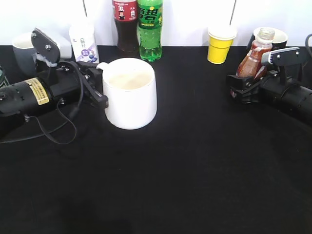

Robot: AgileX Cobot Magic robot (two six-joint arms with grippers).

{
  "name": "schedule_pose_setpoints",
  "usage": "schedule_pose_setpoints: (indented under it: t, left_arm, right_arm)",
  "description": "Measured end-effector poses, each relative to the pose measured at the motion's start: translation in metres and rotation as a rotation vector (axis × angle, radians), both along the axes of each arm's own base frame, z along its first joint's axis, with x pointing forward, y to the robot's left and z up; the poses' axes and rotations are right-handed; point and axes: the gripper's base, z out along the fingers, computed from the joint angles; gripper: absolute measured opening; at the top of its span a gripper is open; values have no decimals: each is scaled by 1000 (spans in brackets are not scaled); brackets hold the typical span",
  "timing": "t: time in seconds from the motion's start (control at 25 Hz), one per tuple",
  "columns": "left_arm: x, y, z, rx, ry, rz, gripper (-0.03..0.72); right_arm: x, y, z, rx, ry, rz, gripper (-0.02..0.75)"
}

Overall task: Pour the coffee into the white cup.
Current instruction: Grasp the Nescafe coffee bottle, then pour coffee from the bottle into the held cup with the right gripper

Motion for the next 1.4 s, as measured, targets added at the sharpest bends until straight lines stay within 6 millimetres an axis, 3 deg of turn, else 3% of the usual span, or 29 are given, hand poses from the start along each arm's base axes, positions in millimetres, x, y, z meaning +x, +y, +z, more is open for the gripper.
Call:
schedule_pose_setpoints:
  t: [0.28, 0.44, 0.56, 0.68, 0.8, 0.92, 1.2, 1.4]
  left_arm:
    - [-2, -2, 0, 9, -3, -20, 56]
    - [-9, -26, 3, -2, 12, -93, 56]
    - [-8, -63, 23, -29, -10, -169, 56]
    - [-16, -101, 40, -10, -47, -248, 56]
    - [-24, -121, 49, -7, -66, -291, 56]
    - [-16, -131, 65, -12, -93, -269, 56]
    - [-9, -132, 72, -51, -53, -217, 55]
    - [-12, -133, 70, -43, -39, -247, 55]
  right_arm:
    - [-4, 4, 7, -21, -11, 62, 522]
    - [-21, 15, 83, -172, -196, 227, 520]
    - [-48, 23, 141, -312, -333, 293, 520]
    - [-66, 21, 173, -384, -418, 281, 519]
    - [-72, 18, 182, -505, -478, 267, 519]
    - [-71, 17, 181, -692, -577, 297, 519]
    - [-71, 18, 182, -1053, -782, 350, 519]
    - [-71, 18, 182, -1141, -831, 362, 519]
